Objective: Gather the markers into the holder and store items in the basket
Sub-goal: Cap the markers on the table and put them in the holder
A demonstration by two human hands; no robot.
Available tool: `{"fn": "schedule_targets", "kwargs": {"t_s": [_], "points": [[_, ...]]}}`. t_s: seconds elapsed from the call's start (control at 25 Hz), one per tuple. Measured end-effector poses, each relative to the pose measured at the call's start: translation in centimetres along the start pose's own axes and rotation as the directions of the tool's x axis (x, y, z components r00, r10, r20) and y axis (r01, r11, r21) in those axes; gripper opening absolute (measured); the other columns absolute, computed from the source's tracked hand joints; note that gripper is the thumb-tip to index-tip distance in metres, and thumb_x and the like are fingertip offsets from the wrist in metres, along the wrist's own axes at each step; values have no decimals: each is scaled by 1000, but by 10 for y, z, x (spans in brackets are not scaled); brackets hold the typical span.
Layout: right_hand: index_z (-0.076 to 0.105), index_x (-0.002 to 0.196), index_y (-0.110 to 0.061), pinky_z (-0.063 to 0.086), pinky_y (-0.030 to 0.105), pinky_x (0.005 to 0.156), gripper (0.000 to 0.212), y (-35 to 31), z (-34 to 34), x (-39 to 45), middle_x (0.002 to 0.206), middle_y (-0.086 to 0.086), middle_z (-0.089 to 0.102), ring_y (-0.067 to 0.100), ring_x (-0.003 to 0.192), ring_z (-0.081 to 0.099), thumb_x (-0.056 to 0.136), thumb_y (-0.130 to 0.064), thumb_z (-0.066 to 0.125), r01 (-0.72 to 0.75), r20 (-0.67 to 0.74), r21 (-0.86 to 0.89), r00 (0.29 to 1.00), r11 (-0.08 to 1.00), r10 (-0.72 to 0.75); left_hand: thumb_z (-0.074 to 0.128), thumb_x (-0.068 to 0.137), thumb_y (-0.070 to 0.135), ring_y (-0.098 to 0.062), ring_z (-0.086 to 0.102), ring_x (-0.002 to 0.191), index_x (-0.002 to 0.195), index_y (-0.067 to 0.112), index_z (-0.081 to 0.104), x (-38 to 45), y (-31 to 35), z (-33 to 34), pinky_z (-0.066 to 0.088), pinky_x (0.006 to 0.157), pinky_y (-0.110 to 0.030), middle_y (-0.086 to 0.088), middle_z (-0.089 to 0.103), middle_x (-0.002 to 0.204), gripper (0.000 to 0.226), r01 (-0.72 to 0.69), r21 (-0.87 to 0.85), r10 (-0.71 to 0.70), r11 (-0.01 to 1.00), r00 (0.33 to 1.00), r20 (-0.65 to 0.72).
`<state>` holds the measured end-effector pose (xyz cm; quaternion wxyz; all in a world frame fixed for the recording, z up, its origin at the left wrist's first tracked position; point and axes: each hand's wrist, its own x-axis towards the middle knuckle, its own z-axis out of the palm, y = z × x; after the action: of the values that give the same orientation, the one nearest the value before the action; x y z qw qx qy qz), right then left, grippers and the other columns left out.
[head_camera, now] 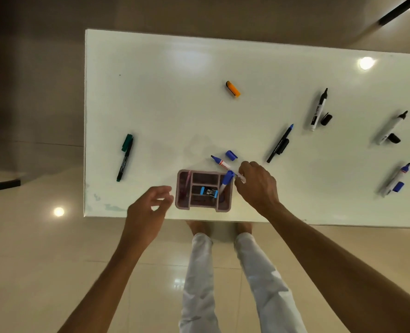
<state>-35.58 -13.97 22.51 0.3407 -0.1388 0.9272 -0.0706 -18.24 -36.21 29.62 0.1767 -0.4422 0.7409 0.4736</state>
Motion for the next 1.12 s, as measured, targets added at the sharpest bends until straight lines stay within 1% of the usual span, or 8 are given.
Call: {"fn": "schedule_targets", "kwargs": {"t_s": [0.12, 0.28, 0.44, 0.6, 0.68, 0.8, 0.96, 1.12], "points": [[66, 111, -21, 55, 31, 62, 20, 19, -4, -20, 92, -4, 70, 14, 72, 62, 101, -37, 65, -102, -20, 223, 994, 970, 109, 66, 102, 29, 7, 67, 100, 119, 27, 73, 10, 31, -8, 46, 86, -10, 17, 75, 112, 18, -79, -36, 74, 996, 988, -136], [71, 106, -21, 65, 40, 65, 15, 68, -24, -63, 90, -9, 77, 12, 63, 74, 98, -33, 73, -125, -118, 512, 970, 850, 214, 64, 103, 27, 3, 68, 101, 114, 28, 74, 29, 95, 16, 43, 82, -1, 20, 75, 110, 14, -295, 86, 297, 952, 955, -12], [72, 99, -23, 63, 33, 67, 9, 125, -41, -97, 87, -12, 79, 7, 67, 75, 94, -27, 78, -188, -157, 617, 922, 764, 354, 70, 100, 31, -13, 68, 103, 125, 27, 67, 68, 151, 73, 49, 84, -18, 7, 66, 120, 25, -410, 326, 352, 852, 909, 224], [73, 102, -18, 51, 3, 62, 13, 159, -52, -120, 92, -6, 80, 2, 83, 74, 94, -24, 79, -191, -165, 722, 886, 665, 433, 80, 91, 38, -33, 60, 118, 145, 14, 46, 107, 166, 131, 51, 99, -41, -14, 46, 139, 68, -329, 604, 104, 726, 921, 377], [73, 104, -18, 52, 3, 65, 14, 171, -54, -129, 93, -8, 80, 2, 83, 75, 94, -27, 79, -202, -149, 765, 868, 612, 474, 80, 92, 32, -41, 61, 115, 141, 7, 44, 115, 160, 156, 52, 98, -47, -22, 46, 137, 67, -317, 653, 102, 688, 933, 346], [73, 104, -20, 53, 5, 68, 15, 180, -55, -134, 92, -10, 80, 5, 81, 76, 94, -29, 79, -209, -133, 798, 854, 565, 504, 75, 93, 11, -42, 63, 100, 124, 3, 53, 116, 144, 173, 56, 89, -50, -22, 50, 123, 39, -390, 640, 255, 662, 920, 297], [73, 106, -16, 51, 3, 67, 18, 179, -57, -134, 94, -5, 80, 9, 81, 77, 93, -28, 79, -209, -119, 811, 855, 546, 505, 73, 86, 1, -32, 60, 88, 106, 7, 63, 112, 133, 172, 54, 80, -41, -16, 52, 112, 23, -429, 608, 301, 668, 903, 306], [73, 106, -18, 54, 6, 68, 17, 166, -63, -127, 95, -8, 80, 7, 82, 77, 94, -29, 78, -183, -109, 810, 886, 556, 451, 81, 83, 20, -17, 71, 86, 97, 12, 77, 107, 157, 161, 54, 81, -23, -4, 77, 93, 17, -202, 308, 175, 930, 978, 114]]}}
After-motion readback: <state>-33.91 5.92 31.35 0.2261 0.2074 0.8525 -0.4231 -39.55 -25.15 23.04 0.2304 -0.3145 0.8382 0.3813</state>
